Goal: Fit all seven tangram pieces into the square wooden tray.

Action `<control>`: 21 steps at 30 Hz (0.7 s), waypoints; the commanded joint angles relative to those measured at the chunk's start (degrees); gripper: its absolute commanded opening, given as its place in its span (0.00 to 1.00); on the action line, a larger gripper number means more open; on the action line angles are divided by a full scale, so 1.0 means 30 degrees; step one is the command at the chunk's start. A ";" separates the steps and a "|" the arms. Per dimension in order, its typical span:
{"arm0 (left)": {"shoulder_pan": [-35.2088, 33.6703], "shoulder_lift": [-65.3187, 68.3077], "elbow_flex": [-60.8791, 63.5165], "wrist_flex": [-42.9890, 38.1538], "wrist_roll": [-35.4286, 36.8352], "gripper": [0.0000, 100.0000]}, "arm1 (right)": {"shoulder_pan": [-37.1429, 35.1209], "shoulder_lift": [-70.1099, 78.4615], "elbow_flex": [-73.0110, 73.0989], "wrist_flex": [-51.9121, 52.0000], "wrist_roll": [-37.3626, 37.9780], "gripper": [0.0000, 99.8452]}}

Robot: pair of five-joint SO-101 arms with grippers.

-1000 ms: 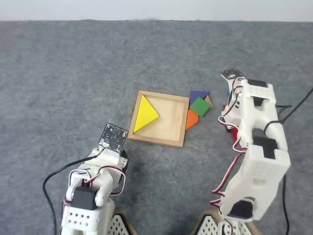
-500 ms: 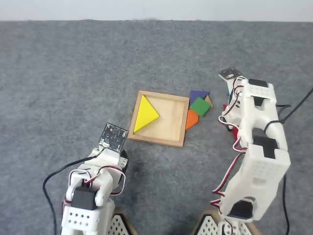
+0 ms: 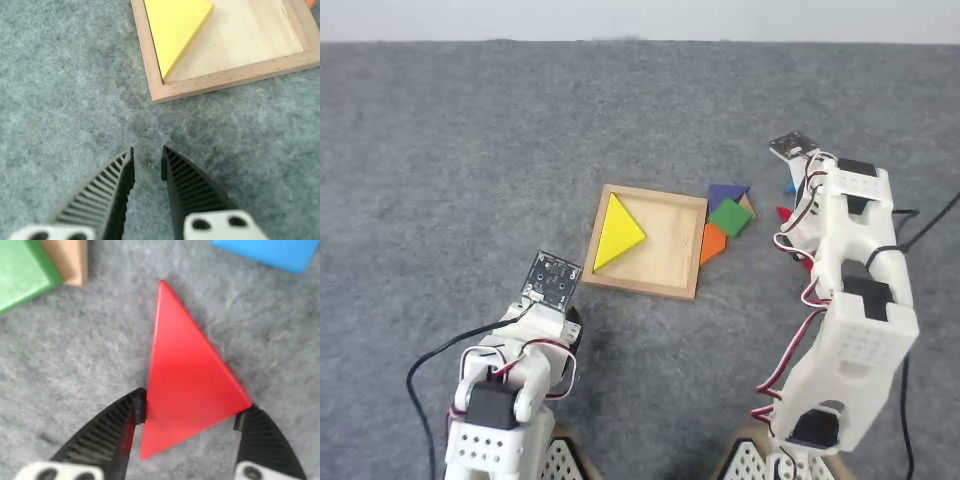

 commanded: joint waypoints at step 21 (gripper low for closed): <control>0.0029 -0.0029 -0.0132 0.0088 0.0117 0.09 | -0.0132 0.1773 -0.3604 -0.2212 0.3253 0.40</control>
